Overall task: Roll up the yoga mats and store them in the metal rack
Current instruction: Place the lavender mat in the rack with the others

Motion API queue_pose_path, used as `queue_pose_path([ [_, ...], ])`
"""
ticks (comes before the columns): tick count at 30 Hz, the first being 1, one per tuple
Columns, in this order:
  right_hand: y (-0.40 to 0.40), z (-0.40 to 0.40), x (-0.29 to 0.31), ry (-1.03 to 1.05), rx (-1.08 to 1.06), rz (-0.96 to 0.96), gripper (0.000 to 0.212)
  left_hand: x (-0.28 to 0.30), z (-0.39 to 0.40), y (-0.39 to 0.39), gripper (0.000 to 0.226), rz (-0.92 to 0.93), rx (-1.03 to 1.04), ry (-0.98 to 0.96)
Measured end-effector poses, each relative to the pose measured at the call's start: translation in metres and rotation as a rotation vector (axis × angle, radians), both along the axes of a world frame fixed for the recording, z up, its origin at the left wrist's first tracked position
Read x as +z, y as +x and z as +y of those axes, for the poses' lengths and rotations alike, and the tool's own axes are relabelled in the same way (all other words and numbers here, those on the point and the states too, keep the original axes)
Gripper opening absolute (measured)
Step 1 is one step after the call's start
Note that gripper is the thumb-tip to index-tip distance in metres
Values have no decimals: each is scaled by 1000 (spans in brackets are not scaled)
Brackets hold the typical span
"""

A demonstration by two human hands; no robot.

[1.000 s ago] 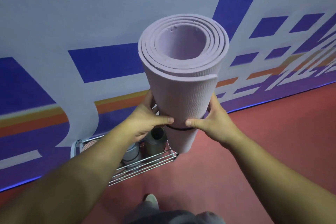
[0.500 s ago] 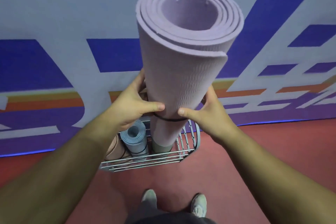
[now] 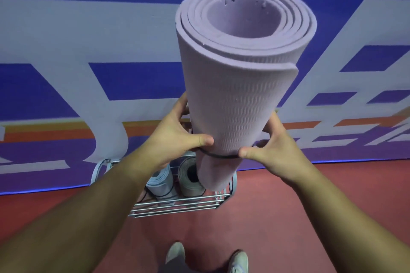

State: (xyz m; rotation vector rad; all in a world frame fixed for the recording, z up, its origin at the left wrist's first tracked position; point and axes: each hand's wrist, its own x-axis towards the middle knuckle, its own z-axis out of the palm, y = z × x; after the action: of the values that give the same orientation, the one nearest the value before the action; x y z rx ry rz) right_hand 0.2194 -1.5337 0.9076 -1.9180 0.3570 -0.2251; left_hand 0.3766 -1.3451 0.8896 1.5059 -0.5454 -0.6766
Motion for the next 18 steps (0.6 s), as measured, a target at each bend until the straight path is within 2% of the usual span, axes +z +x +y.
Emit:
queue_pose_path([
  [2,-1,-6,-4,-14,-47,-18,109,-2,-10,-5,92,24,-2,-9],
  [4,0,-12,-10,-1,-90,-21,100,-8,-18,-8,74,50,1,-4],
  [7,2,-10,-21,0,-139,-28,90,-18,-22,-12,58,125,15,36],
  [12,7,1,-36,141,-106,-48,90,-27,-19,-15,66,245,-7,71],
  [15,8,2,-42,125,-95,-12,94,-35,-18,-12,72,287,-9,95],
  [18,11,3,-49,124,-108,-18,96,-43,-17,-7,65,314,-40,70],
])
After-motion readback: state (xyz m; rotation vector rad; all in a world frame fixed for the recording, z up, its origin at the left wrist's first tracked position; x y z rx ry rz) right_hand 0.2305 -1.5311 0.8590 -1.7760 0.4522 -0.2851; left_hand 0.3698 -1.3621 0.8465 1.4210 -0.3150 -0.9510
